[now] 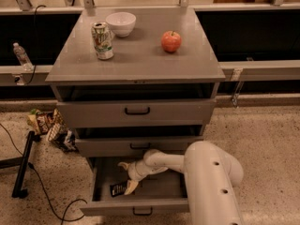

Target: Pick rxbar chocolate from bottom drawer and place on counter

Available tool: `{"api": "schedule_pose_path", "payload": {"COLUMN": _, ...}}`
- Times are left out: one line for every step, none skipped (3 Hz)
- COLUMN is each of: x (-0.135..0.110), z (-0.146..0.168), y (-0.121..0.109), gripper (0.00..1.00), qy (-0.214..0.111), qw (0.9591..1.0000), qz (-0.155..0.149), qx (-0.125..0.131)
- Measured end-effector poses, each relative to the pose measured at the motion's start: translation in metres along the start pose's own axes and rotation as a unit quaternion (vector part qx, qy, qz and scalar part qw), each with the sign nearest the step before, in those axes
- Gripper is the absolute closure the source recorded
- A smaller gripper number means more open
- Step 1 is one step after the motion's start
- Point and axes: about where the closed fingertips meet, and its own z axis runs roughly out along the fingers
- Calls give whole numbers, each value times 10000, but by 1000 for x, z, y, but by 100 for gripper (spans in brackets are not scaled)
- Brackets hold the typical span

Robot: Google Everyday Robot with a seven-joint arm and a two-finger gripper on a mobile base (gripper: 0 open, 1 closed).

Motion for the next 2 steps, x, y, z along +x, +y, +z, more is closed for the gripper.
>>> {"api": "schedule_pose_path", "payload": {"x": 6, "z": 28, "y": -7, "gripper": 32, "qy": 28, "qw": 10000, "qz": -33, "qx": -71}}
{"api": "schedule_pose_path", "payload": {"x": 15, "z": 49, "y": -7, "gripper": 23, "qy": 64, "qw": 9997, "qz": 51, "qx": -236}}
